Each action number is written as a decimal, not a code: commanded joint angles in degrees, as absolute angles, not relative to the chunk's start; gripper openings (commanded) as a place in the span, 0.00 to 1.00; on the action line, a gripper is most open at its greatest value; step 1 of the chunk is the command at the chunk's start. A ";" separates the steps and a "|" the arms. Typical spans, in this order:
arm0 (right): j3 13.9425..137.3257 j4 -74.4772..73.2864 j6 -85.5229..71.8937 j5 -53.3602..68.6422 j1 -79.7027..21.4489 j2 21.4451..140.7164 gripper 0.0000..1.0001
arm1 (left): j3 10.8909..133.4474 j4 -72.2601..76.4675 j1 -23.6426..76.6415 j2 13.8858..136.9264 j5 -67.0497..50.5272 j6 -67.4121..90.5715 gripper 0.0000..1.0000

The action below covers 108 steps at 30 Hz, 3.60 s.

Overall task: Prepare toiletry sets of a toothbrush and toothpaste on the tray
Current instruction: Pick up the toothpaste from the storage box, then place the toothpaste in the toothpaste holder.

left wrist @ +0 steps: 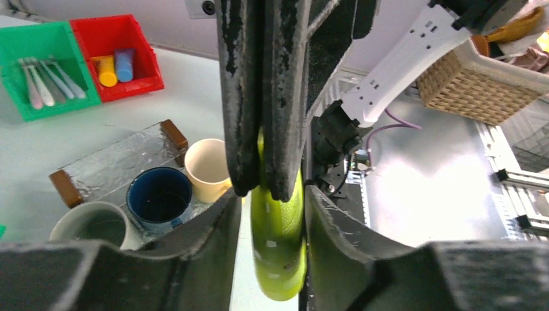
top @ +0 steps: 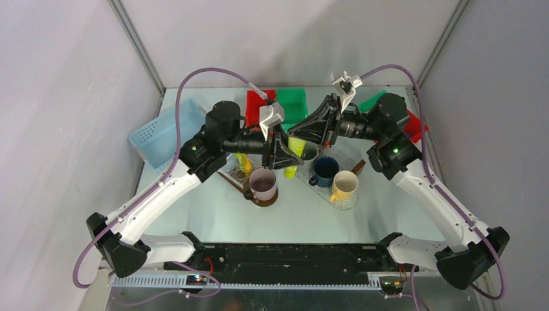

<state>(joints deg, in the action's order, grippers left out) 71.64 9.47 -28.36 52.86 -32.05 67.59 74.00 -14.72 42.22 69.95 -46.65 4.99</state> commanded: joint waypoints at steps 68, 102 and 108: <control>40.85 46.44 -0.60 30.02 -9.94 83.37 0.00 | 39.60 10.83 16.18 35.50 42.75 2.47 0.99; 32.87 70.97 -3.43 30.13 -9.94 92.86 0.40 | 38.05 13.18 16.18 35.62 43.34 1.56 0.98; 32.87 65.80 -3.26 28.97 -9.09 84.82 0.67 | 38.06 13.13 16.17 34.83 43.10 1.65 0.98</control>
